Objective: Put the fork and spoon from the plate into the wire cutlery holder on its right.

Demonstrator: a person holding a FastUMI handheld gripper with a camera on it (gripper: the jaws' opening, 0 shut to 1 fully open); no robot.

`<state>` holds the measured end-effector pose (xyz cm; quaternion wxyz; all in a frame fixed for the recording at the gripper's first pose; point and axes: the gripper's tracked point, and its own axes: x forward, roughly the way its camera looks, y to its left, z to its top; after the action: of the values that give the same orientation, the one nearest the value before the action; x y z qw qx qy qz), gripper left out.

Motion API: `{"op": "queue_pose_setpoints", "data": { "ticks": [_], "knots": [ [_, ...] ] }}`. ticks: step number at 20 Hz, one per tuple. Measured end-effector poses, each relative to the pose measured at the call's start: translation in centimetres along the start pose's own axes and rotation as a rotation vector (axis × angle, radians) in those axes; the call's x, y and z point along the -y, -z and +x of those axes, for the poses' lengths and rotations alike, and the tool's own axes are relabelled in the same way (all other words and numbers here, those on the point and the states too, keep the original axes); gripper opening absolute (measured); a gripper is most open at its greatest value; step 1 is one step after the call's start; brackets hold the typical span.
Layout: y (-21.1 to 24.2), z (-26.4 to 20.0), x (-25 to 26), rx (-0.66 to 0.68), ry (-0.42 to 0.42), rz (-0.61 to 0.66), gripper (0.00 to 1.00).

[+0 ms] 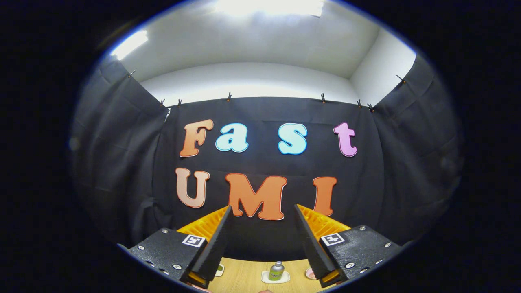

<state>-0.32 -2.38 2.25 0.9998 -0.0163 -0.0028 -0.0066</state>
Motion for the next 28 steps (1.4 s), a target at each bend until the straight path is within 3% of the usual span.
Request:
{"op": "queue_pose_setpoints", "data": {
  "ticks": [5, 28],
  "knots": [
    [0.4, -0.1, -0.4, 0.015, -0.015, 0.003, 0.95],
    [5.2, -1.4, 0.6, -0.046, -0.027, -0.028, 0.98]
  ]
}}
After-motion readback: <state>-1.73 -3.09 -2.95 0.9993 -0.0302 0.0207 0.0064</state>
